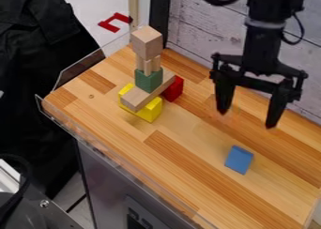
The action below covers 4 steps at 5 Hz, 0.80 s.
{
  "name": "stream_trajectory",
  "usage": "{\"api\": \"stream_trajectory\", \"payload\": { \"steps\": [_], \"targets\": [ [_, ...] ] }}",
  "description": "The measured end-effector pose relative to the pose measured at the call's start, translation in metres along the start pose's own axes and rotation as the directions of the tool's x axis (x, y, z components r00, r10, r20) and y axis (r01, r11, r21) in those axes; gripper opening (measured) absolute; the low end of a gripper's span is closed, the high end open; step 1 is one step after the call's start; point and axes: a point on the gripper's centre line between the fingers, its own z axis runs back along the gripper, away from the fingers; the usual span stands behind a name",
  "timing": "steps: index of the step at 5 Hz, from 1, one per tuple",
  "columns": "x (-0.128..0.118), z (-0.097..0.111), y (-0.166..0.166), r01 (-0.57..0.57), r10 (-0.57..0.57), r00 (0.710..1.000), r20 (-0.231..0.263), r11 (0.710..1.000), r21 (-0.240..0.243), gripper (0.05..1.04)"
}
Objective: Took blue triangle and put on the top of tower
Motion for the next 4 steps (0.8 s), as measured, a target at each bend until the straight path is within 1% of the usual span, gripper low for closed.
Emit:
{"api": "stream_trajectory", "payload": {
  "steps": [1, 2, 3, 4],
  "targets": [
    [0.002, -0.017, -0.001, -0.018, 0.018, 0.999, -0.027, 1.0, 0.005, 1.0],
    [0.001, -0.032, -0.006, -0.021, 0.021, 0.999, -0.042, 1.0, 0.006, 1.0],
    [0.002, -0.041, -0.006, -0.039, 0.039, 0.998, -0.056, 0.999, 0.001, 1.0],
    [0.0, -0.053, -0.004, -0.058, 0.058, 0.995, -0.087, 0.998, 0.003, 1.0]
  ]
}}
